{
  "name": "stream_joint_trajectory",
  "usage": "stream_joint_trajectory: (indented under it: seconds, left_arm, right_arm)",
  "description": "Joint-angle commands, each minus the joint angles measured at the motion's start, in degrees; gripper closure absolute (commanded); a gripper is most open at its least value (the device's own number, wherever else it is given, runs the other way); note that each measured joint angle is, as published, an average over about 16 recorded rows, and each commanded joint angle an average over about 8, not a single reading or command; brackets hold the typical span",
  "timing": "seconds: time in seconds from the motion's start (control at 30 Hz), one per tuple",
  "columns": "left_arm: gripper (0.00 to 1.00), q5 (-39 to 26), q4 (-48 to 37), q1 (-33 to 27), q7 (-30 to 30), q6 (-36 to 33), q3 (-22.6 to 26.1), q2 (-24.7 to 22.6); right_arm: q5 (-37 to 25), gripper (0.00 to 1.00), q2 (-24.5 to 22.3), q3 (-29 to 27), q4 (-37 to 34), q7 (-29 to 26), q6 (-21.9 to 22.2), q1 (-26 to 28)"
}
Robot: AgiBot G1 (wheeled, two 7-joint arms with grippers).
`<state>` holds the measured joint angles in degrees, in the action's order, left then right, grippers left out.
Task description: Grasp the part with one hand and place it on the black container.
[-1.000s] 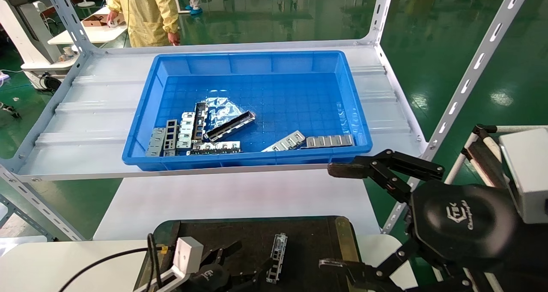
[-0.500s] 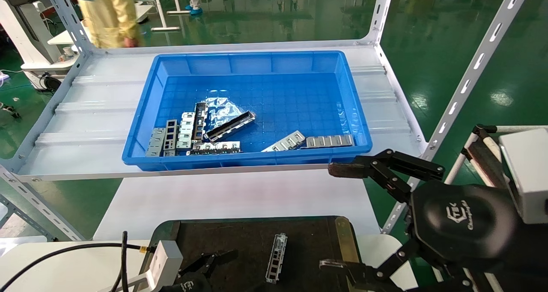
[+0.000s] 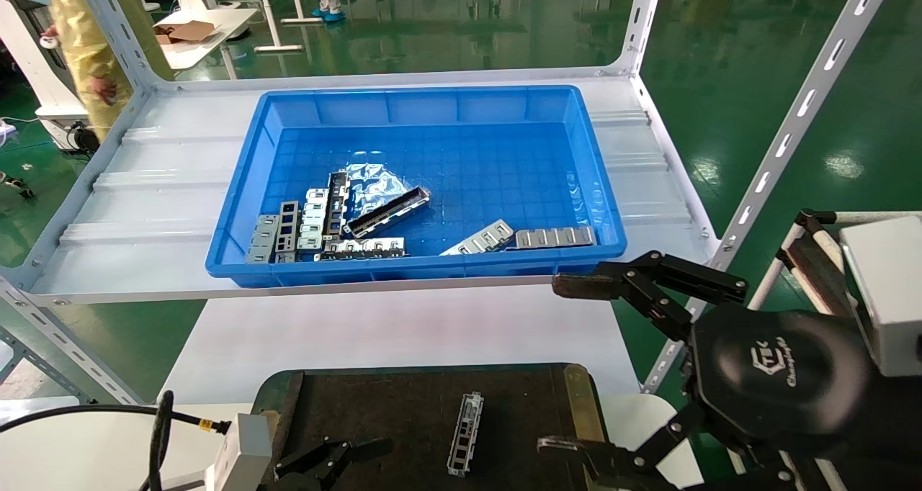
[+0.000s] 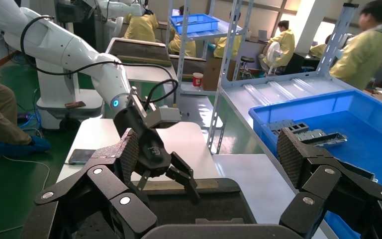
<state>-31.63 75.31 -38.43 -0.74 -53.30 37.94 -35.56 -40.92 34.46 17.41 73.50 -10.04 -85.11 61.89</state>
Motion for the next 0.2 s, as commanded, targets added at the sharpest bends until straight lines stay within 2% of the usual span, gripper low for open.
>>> stream_joint_trajectory:
  seconds: [0.03, 0.2]
  left_arm:
    - [0.0, 0.28, 0.45, -0.1, 0.27, -0.85, -0.12, 0.69]
    - [0.0, 0.51, 0.68, -0.21, 0.32, -1.44, -0.22, 0.91]
  right_arm:
    - [0.0, 0.0, 0.0, 0.01, 0.0, 0.0, 0.0, 0.0]
    - [0.01, 0.0, -0.01, 0.02, 0.0, 0.01, 0.01, 0.0]
